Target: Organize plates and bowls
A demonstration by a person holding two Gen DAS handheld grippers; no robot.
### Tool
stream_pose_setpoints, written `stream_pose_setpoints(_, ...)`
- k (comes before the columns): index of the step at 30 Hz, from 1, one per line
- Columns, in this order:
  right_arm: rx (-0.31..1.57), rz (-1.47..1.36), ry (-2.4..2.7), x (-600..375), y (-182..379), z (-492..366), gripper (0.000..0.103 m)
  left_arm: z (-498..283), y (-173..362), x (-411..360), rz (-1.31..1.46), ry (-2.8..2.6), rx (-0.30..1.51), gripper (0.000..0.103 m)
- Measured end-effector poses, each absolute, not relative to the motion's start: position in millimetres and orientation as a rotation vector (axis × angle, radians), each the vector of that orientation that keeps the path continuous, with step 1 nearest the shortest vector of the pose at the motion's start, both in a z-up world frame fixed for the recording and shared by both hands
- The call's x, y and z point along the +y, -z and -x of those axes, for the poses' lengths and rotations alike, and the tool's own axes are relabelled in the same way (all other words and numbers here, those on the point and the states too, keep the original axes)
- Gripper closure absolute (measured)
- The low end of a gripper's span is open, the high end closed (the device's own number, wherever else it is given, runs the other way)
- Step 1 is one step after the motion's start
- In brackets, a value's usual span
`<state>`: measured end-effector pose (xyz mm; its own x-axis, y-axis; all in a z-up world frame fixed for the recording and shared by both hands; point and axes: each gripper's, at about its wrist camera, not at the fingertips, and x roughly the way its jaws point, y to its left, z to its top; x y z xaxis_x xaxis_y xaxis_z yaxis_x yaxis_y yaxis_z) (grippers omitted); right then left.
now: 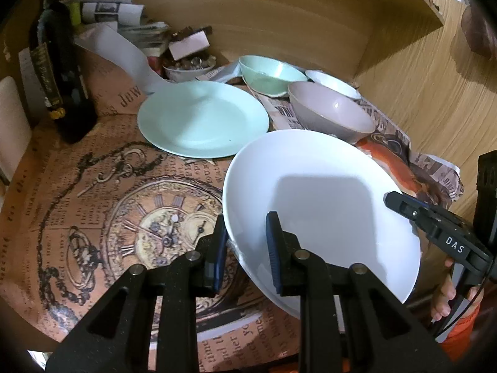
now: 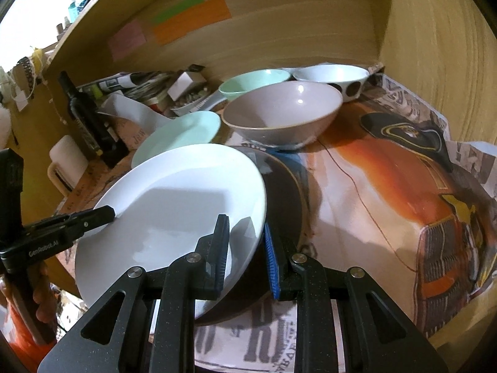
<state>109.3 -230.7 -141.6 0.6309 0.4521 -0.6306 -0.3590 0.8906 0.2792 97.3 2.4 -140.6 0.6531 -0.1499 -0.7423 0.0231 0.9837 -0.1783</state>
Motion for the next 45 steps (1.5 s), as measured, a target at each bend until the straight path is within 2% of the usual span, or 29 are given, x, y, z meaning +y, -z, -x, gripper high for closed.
stream_pose_setpoints(19,0.775,-0.146,-0.422,-239,147,-121,0.082,-119,154,-7,0.146,0.128,0.885,0.076)
stream_pose_setpoints(27,0.761,-0.121,-0.409,-237,145,-123,0.082,-123,159,-12,0.13,0.141,0.884,0.069)
stream_pose_setpoints(45,0.709,0.038,-0.401,-224,136,-124,0.08,-130,157,-8,0.141,0.152,0.881,0.065)
